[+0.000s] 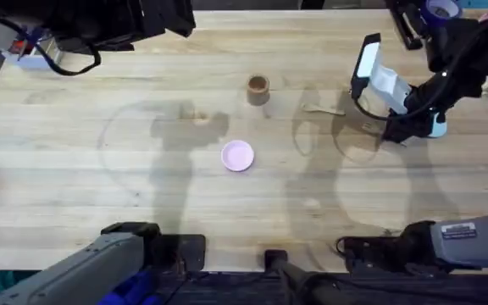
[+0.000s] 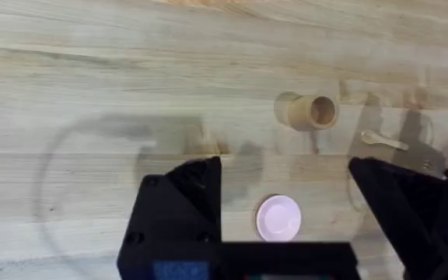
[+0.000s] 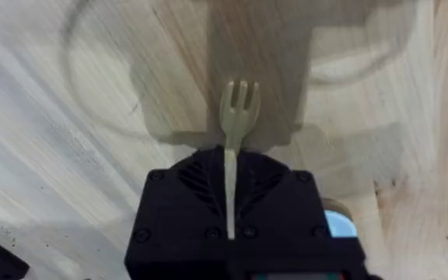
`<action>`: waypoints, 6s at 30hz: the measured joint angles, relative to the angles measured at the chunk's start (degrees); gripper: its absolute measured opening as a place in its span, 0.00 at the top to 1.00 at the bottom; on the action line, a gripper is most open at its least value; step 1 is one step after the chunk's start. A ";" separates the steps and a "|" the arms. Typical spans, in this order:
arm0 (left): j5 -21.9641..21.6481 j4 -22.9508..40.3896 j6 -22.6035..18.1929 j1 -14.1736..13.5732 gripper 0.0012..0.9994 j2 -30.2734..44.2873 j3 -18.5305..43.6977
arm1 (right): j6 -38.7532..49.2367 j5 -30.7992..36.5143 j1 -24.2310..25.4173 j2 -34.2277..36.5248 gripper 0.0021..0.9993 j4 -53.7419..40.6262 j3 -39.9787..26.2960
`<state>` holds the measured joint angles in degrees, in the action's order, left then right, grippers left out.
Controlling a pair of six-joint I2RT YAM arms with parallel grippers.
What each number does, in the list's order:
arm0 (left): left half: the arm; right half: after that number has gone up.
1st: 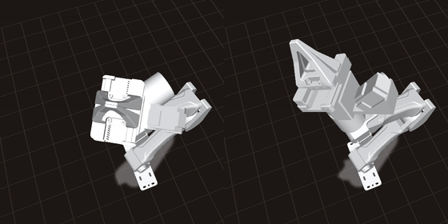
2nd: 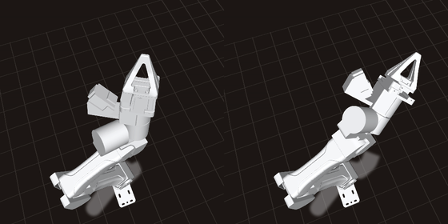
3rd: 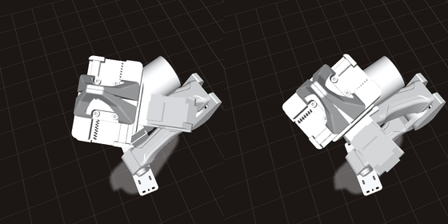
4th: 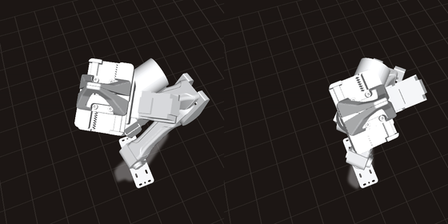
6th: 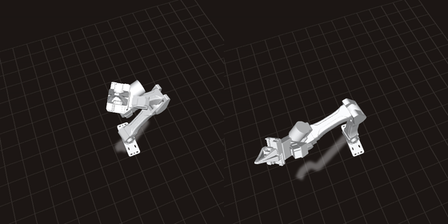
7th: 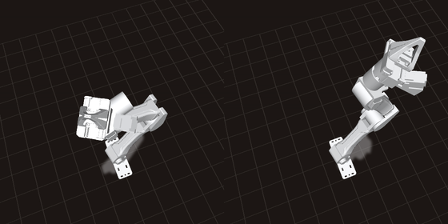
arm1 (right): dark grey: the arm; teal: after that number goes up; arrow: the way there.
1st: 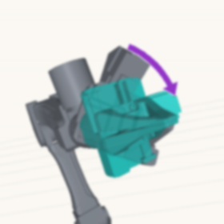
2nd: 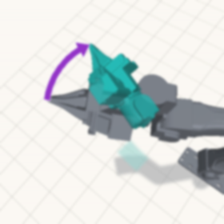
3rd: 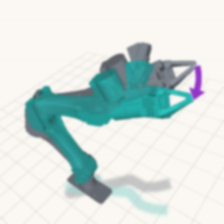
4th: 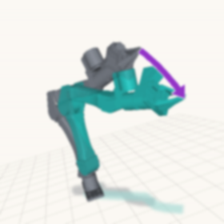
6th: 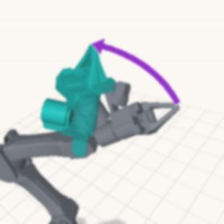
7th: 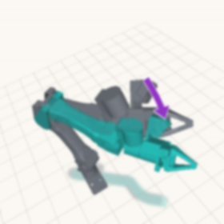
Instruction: Pick up a utensil and set it on the pink plate, then put the other utensil in the container.
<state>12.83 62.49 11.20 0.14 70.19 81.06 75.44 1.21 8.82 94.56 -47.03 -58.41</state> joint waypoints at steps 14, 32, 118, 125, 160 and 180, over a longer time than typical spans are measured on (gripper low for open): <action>0.00 0.11 0.00 0.00 0.01 0.00 0.00 | 0.00 -0.37 -0.34 -0.81 0.97 2.76 0.35; -3.68 1.41 -0.01 2.43 0.01 0.00 0.00 | -11.50 -1.29 -16.60 -9.89 0.97 -0.24 1.05; -8.01 2.70 -0.02 11.04 0.01 0.00 0.00 | -34.58 -7.67 -59.93 14.30 0.97 1.38 -22.27; -8.04 2.70 -0.02 11.04 0.01 0.00 0.00 | -34.58 -7.68 -59.93 15.33 0.97 1.63 -22.29; -8.15 2.68 -0.02 11.04 0.01 0.00 0.00 | -34.80 -7.67 -59.91 14.98 0.00 0.19 -23.25; -8.15 0.21 -0.02 11.04 0.01 0.00 0.00 | -33.48 1.60 -48.44 9.24 0.00 -14.76 -26.25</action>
<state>4.69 62.70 11.18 11.18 70.19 81.06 41.95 2.81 -39.62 103.80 -61.79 -84.66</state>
